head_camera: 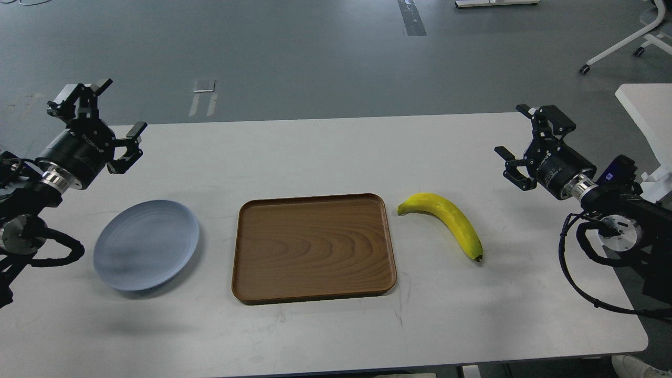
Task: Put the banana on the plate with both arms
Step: 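Move the left gripper outward and lower it toward the blue plate's edge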
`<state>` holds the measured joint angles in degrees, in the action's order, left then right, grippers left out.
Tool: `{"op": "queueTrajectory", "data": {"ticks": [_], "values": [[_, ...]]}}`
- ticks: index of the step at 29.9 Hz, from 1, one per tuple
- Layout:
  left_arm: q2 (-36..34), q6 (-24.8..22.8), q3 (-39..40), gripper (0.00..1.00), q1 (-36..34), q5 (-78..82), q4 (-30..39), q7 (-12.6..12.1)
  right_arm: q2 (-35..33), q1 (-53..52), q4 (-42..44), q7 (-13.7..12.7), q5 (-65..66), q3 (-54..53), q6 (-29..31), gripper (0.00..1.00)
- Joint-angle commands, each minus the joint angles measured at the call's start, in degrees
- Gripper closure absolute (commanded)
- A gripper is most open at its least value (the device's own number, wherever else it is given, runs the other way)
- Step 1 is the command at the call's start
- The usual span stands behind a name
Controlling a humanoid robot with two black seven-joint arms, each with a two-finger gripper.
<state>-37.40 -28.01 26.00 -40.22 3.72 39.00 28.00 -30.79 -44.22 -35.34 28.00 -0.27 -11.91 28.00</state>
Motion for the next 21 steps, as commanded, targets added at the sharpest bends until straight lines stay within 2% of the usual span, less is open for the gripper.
{"op": "queueTrajectory", "data": {"ticks": [1,3,8,13,21], "values": [[-2.4,0.01,-0.07,0.0,-0.12,1.03,-1.03,0.0,-0.06,-0.17,-0.08,0.0,0.01,0.05,0.0,0.0],[-3.03,0.01,-0.07,0.0,-0.65,4.08,-0.42,0.0,-0.06,-0.17,-0.08,0.0,0.01,0.14,0.0,0.0],[-5.04,0.01,0.02,0.0,-5.12,23.65,0.64,0.0,-0.06,-0.34,0.01,0.0,0.18,0.31,0.0,0.0],[-9.35,0.01,-0.16,0.0,-9.0,37.84,6.17,0.0,-0.06,-0.34,0.01,0.0,0.18,0.4,0.0,0.0],[-17.18,0.01,-1.3,0.0,-9.0,75.15,24.17,0.0,-0.06,-0.26,0.01,0.0,0.71,0.75,0.0,0.0]]}}
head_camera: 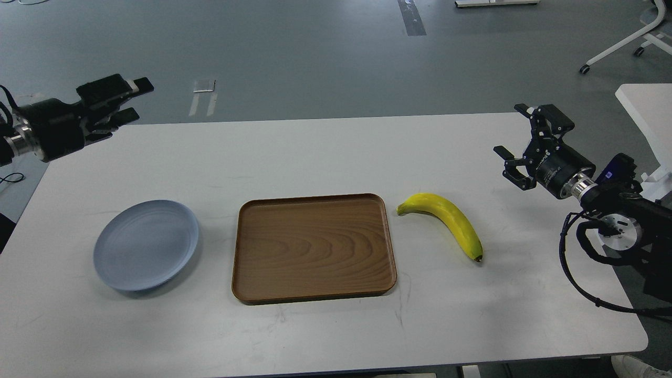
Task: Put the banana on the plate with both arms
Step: 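Move the left gripper outward and lower it toward the blue plate's edge, then lower the left gripper and grasp the rim of the blue plate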
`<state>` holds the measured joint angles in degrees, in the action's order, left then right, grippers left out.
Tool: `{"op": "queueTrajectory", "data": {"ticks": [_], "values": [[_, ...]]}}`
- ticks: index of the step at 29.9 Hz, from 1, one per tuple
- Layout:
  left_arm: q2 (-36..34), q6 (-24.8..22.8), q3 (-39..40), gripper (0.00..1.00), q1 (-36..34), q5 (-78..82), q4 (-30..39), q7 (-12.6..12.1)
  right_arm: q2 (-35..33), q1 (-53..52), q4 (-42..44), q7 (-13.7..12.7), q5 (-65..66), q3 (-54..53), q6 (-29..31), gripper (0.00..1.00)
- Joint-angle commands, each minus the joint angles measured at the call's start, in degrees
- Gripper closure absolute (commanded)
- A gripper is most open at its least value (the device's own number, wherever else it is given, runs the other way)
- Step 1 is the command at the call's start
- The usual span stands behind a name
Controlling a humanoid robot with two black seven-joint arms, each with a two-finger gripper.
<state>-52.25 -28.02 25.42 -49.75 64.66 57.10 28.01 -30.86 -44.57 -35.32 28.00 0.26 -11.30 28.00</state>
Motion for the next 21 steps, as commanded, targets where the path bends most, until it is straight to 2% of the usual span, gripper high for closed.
{"op": "queueTrajectory", "data": {"ticks": [1,3,4,5,8,14,21], "values": [[-2.68,0.02,-0.81,0.0,0.71,16.97,6.7,-0.01,0.01,0.09,-0.01,0.0,0.26,0.14,0.0,0.0],[-3.2,3.21,-3.52,0.0,1.32,26.62,6.97,-0.01,0.01,0.18,-0.1,0.0,0.35,0.14,0.0,0.0],[-3.21,3.24,-3.53,0.0,1.33,26.66,6.97,-0.01,0.01,0.18,-0.1,0.0,0.35,0.14,0.0,0.0],[-3.29,5.59,-5.28,0.0,1.41,29.97,6.53,-0.01,0.01,0.18,-0.1,0.0,0.35,0.23,0.0,0.0],[-3.21,9.2,-9.23,0.0,1.5,33.16,2.51,-0.01,0.01,0.09,-0.18,0.0,0.44,0.23,0.0,0.0],[-1.98,12.1,-15.04,0.0,2.29,31.68,-6.38,-0.01,0.27,0.27,-0.18,0.0,0.53,0.23,0.0,0.0],[-0.66,13.78,-17.42,0.02,4.93,27.19,-11.22,-0.01,0.97,0.36,-0.1,0.0,0.62,0.32,0.0,0.0]]}}
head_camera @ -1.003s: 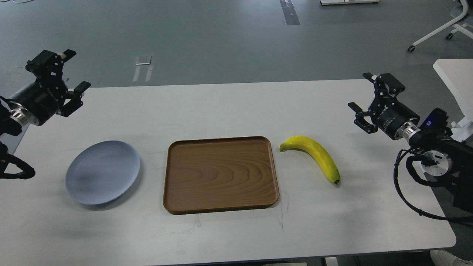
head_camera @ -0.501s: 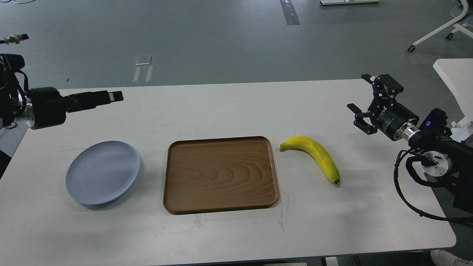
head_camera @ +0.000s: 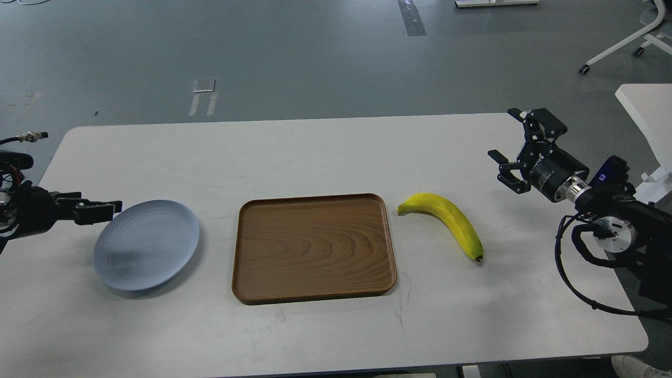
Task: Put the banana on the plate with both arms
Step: 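Lower the left gripper and grasp the rim of the blue plate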
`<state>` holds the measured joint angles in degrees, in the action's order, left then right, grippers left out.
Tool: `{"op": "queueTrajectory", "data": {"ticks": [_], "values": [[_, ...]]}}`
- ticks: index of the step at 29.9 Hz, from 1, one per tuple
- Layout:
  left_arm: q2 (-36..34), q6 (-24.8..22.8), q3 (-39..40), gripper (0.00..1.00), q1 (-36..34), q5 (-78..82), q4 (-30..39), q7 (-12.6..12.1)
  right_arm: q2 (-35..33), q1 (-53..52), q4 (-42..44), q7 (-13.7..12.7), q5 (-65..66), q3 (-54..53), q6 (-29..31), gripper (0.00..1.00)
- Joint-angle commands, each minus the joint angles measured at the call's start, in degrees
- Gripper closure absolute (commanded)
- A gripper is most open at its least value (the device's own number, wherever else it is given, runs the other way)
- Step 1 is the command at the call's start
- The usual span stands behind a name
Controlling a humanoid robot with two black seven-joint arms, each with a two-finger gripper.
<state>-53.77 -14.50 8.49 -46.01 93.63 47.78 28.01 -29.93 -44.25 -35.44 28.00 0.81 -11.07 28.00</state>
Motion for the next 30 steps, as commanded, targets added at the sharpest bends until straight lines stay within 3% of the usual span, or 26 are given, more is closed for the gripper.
{"op": "queueTrajectory", "data": {"ticks": [1,17,20,26,30], "values": [[1.29,0.26,-0.49,0.04,1.62,-2.04,-2.68,-0.01,0.13,0.04,0.02,0.0,0.07,0.08,0.0,0.0],[5.51,1.85,-0.49,0.12,6.89,-4.07,-9.89,-0.01,0.05,0.13,0.11,0.0,0.07,0.08,0.0,0.0],[5.6,1.76,-0.49,0.19,6.89,-4.15,-9.98,-0.01,0.05,0.04,0.11,0.0,0.07,0.08,0.0,0.0],[5.6,1.67,-0.49,0.51,7.16,-4.15,-9.98,-0.01,-0.04,0.13,0.11,0.0,0.07,0.08,0.0,0.0],[5.6,1.58,-0.49,0.61,7.16,-4.24,-9.9,-0.01,0.05,0.13,0.11,0.0,0.07,0.08,0.0,0.0]]}}
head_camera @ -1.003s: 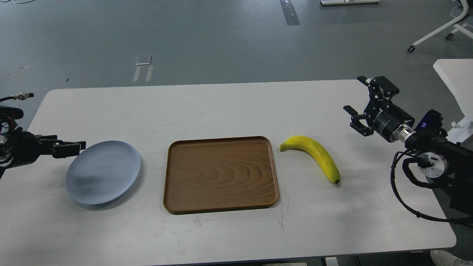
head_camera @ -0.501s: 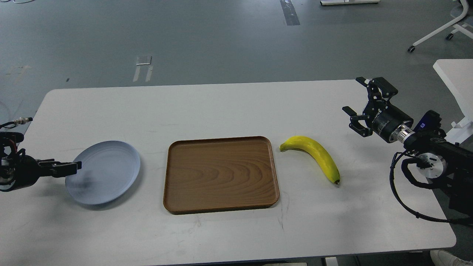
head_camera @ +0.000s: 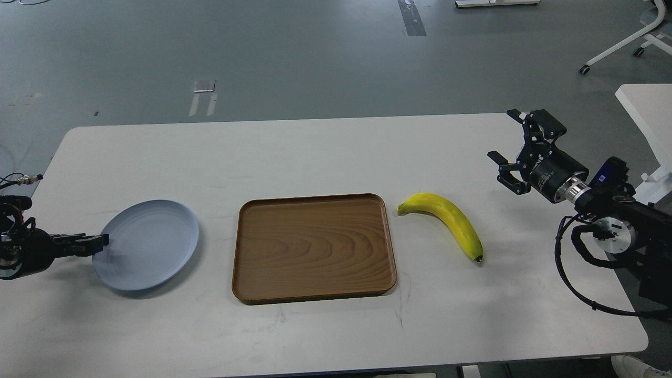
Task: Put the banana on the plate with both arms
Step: 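Lower the left gripper and grasp the rim of the blue plate, then lift the plate with the left gripper and carry it onto the tray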
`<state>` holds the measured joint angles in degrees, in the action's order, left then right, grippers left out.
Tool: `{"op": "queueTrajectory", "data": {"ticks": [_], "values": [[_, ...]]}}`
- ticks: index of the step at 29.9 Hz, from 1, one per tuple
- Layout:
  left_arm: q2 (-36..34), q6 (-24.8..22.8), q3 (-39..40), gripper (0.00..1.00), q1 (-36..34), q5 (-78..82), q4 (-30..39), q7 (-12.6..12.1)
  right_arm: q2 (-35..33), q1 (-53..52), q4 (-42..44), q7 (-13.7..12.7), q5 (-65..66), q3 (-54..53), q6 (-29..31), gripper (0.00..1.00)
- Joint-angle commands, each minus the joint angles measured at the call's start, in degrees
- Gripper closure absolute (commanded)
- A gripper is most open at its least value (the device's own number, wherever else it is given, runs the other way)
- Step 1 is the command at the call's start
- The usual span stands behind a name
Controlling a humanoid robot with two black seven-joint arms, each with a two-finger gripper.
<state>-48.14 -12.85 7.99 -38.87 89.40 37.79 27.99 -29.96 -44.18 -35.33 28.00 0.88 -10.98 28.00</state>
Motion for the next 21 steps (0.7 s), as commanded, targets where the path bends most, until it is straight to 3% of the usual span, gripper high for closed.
{"op": "queueTrajectory", "data": {"ticks": [1,3,15,21], "values": [[-0.03,-0.07,0.0,0.67,0.02,-0.02,0.0,0.01,0.08,0.06,0.0,0.0,0.0,0.0,0.0,0.0],[0.06,-0.16,0.0,0.99,0.02,0.07,0.09,0.01,0.08,0.06,0.0,0.0,0.0,0.0,0.0,0.0],[-0.03,-0.33,0.09,1.0,-1.04,-0.02,0.7,0.01,0.08,-0.03,0.0,0.0,0.0,0.0,0.0,0.0],[-0.12,-2.61,0.09,1.0,-4.55,-0.02,0.79,0.01,0.08,-0.11,0.0,0.0,0.0,-0.09,0.0,0.0]]}}
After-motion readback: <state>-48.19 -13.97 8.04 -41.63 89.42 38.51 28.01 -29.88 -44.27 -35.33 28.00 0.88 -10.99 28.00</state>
